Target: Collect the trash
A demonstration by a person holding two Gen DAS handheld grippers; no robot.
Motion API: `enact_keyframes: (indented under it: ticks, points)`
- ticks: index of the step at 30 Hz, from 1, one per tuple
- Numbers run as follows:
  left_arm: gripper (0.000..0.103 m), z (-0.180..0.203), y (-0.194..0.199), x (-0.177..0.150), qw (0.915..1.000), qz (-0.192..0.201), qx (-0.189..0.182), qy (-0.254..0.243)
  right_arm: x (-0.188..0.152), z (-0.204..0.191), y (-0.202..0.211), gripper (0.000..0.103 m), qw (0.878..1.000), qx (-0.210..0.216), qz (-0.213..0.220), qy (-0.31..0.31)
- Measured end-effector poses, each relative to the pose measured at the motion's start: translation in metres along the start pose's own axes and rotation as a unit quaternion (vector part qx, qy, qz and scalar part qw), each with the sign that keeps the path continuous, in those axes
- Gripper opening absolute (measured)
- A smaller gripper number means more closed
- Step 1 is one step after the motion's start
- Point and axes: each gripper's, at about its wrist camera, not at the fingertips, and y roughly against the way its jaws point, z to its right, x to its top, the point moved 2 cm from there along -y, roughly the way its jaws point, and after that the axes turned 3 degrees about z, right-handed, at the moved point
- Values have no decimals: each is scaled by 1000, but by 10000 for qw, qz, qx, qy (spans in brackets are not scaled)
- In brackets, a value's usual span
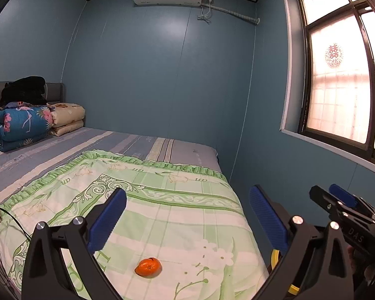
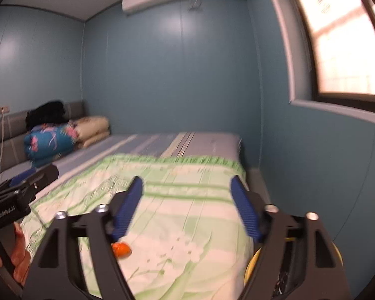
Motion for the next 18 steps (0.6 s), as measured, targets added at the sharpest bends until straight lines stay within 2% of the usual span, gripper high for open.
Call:
enact_keyframes:
  ticks: [1, 2, 5, 10, 18]
  points:
    - [95, 1, 2, 0, 10000, 8, -20, -14, 0, -1, 5, 81, 9999, -119, 121, 11]
    - [95, 3, 4, -1, 10000, 17, -24, -48, 0, 0, 8, 90, 9996, -204, 201, 14]
    - [95, 7, 6, -6, 9999, 79, 40, -123, -3, 3, 18, 95, 9979, -472, 435, -3]
    - [95, 11, 9, -14, 9999, 49, 62, -93, -8, 18, 36, 95, 9925, -1076, 558, -185]
    - [95, 13, 21, -22, 10000, 9, 12, -30, -23, 23, 43, 95, 9914, -1160, 557, -219]
